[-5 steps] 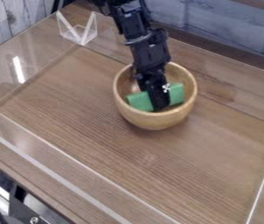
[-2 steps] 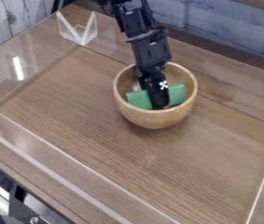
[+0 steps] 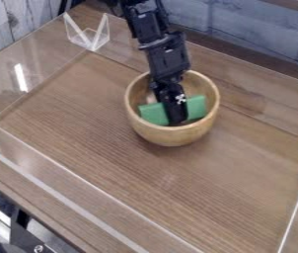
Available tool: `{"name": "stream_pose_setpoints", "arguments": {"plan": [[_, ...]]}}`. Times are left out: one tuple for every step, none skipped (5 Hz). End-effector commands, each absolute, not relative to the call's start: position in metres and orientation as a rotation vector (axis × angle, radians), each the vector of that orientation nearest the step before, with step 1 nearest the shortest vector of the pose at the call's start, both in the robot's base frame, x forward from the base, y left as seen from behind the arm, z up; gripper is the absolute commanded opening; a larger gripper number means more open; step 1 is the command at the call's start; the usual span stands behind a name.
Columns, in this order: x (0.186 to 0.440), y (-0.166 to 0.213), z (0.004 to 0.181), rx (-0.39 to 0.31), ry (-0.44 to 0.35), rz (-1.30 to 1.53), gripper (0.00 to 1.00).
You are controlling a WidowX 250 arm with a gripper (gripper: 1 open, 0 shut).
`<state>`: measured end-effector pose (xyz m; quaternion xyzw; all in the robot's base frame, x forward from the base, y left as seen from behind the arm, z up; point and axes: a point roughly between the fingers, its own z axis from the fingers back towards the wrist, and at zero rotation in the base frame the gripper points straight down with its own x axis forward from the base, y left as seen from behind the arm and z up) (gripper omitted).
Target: Put green stick into wooden bowl
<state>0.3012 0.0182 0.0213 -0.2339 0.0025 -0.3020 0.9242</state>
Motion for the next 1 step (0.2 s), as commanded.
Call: {"name": "stream_pose_setpoints", "arguments": {"plan": [[0.2792, 0.0297, 0.0113, -0.5, 0.016, -0.504, 0.0]]}}
